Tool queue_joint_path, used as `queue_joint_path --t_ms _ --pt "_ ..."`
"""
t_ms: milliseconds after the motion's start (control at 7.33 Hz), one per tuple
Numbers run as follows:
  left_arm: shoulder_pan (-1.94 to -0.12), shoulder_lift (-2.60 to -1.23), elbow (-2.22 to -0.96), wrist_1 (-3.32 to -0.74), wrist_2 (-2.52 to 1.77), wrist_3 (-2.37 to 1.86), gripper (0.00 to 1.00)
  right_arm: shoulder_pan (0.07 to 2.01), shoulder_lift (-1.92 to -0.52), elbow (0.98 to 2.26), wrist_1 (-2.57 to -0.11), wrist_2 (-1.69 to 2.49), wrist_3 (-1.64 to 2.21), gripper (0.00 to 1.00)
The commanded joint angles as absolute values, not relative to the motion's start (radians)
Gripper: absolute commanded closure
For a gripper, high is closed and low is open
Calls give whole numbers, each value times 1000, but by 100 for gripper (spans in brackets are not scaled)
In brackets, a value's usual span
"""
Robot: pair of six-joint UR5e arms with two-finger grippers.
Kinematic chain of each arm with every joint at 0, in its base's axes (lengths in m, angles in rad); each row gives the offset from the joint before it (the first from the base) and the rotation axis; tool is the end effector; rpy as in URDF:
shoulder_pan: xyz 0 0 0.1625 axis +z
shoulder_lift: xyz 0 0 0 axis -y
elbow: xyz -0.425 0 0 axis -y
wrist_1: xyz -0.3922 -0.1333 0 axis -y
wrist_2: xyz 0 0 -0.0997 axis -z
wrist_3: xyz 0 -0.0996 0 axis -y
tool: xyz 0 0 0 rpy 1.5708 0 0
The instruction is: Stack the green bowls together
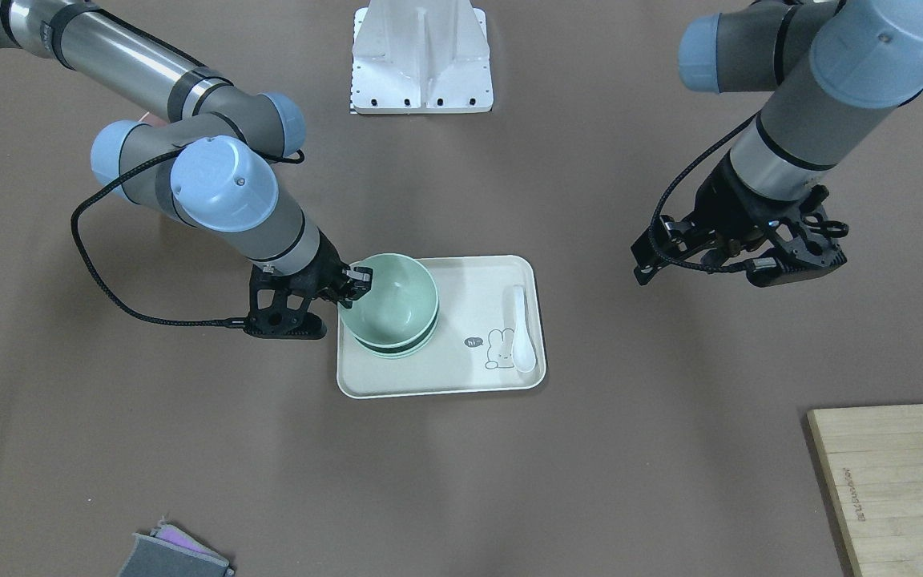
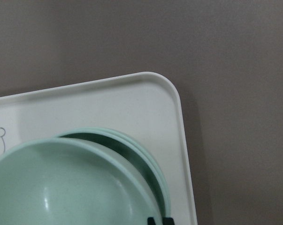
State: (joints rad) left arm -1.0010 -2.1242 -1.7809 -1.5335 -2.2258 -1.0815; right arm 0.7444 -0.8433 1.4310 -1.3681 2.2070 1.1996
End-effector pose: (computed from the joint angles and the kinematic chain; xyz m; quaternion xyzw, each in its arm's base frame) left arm 0.2807 -0.5728 0.2457 0.0070 0.4511 -0.1135 0.8852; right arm -0.4912 -0.5532 0.2480 -0.0513 -0.4630 0.0443 0.8837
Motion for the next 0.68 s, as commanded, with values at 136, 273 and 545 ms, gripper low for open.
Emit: queue_joint_path --t_ms 136,273,545 --pt "-1002 -2123 -1779 -1532 -2226 -1081 2 738 -839 1428 -1367 2201 1206 65" --pt "-1003 -2122 -1781 -1532 -2226 -1081 2 741 -833 1436 -1367 2194 1206 1" --pt "-1017 -2117 -1789 -1534 -2226 -1078 2 829 -854 1513 -1426 2238 1187 0"
